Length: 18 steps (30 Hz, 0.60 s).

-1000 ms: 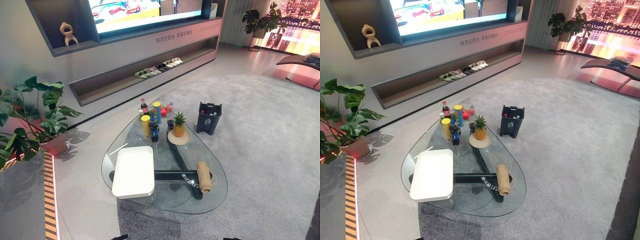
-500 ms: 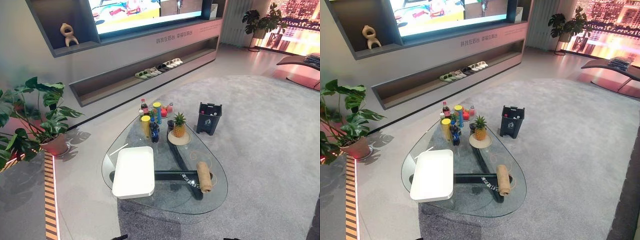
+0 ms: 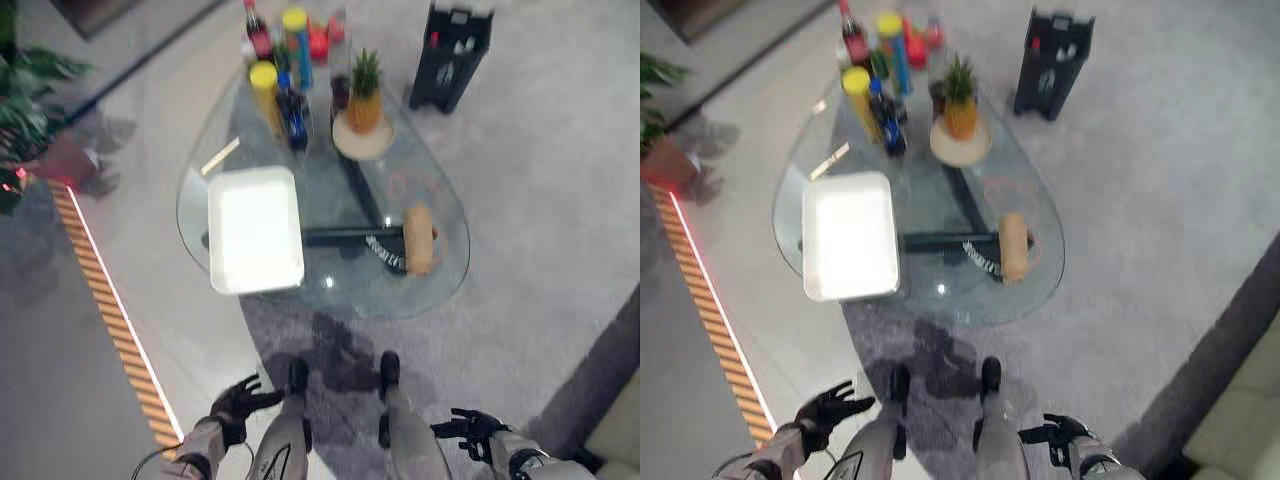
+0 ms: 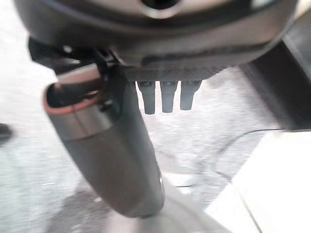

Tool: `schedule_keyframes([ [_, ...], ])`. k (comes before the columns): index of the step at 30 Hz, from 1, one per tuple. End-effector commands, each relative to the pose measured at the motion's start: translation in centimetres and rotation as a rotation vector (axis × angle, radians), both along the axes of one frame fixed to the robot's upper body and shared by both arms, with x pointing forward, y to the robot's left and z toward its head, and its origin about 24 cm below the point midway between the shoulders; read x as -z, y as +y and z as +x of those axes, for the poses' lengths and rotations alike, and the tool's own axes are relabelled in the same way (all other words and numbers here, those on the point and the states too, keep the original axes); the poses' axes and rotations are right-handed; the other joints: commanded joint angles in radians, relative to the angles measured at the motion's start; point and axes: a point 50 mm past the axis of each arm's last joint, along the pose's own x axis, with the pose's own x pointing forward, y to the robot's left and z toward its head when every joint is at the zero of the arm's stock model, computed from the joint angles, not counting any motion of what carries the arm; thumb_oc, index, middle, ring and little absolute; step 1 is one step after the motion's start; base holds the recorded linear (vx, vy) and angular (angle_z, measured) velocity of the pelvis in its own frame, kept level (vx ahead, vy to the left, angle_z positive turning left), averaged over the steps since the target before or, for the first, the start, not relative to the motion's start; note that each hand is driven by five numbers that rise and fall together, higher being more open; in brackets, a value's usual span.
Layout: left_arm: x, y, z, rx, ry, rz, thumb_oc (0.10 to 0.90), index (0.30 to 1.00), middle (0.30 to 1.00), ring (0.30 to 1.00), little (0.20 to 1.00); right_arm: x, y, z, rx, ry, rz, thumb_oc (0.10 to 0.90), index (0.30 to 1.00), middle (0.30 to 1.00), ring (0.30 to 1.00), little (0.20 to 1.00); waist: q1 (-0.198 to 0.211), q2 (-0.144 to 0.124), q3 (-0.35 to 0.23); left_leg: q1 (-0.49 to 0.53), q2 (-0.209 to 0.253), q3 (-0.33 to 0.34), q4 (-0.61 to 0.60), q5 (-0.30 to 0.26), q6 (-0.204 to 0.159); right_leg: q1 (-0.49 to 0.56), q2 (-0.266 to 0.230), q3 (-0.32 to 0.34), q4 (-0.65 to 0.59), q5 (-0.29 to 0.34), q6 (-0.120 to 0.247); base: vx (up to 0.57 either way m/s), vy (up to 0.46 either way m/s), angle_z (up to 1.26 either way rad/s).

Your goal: Wipe the table with a cloth and put it in the basket.

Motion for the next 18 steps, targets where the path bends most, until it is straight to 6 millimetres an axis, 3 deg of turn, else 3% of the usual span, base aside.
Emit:
schedule_keyframes([
  [1,-1.3,1.9,1.3,-0.043,-0.072,0.019,0.800,0.900,0.900,0.900,0.900,-0.3,-0.8,0.1,0.056,-0.010,-0.031,0.800,0.900,0.900,0.900,0.900,0.002,0.005,0.052,-0.052,-0.079,-0.018,-0.032,0.027,0.050,-0.063,0.036,-0.022,0.109,-0.055,-0.008,-0.14,-0.020,0.00],
  [3,-2.1,1.2,2.7,-0.026,-0.132,0.000,0.800,0.900,0.900,0.900,0.900,-1.1,-0.8,1.7,0.082,-0.077,-0.024,0.800,0.900,0.900,0.900,0.900,0.002,0.004,0.100,-0.124,-0.089,-0.016,0.037,0.025,0.045,-0.129,0.024,-0.032,0.161,-0.060,-0.011,-0.19,-0.045,0.00],
  [6,-2.7,0.3,3.8,-0.015,-0.183,-0.028,0.800,0.900,0.900,0.900,0.900,-1.8,-0.5,3.3,0.097,-0.142,-0.019,0.800,0.900,0.900,0.900,0.900,-0.002,0.006,0.125,-0.220,-0.102,-0.014,0.151,-0.003,0.045,-0.214,0.018,-0.039,0.235,-0.076,-0.018,-0.15,-0.018,0.06],
  [13,-4.0,0.5,5.5,-0.051,-0.251,-0.033,0.800,0.900,0.900,0.900,0.900,-3.2,-0.9,5.3,0.151,-0.265,-0.027,0.800,0.900,0.900,0.900,0.900,-0.009,0.001,0.125,-0.498,-0.112,-0.033,0.514,-0.131,0.071,-0.469,0.029,-0.007,0.524,-0.185,-0.054,-0.07,-0.027,0.12],
  [18,-4.7,1.2,6.0,-0.069,-0.280,-0.036,0.800,0.900,0.900,0.900,0.900,-4.4,-1.7,6.5,0.187,-0.348,-0.084,0.800,0.900,0.900,0.900,0.900,-0.011,0.003,0.125,-0.596,-0.096,-0.030,0.625,-0.185,0.082,-0.563,0.037,0.012,0.632,-0.223,-0.070,0.00,0.000,-0.02],
])
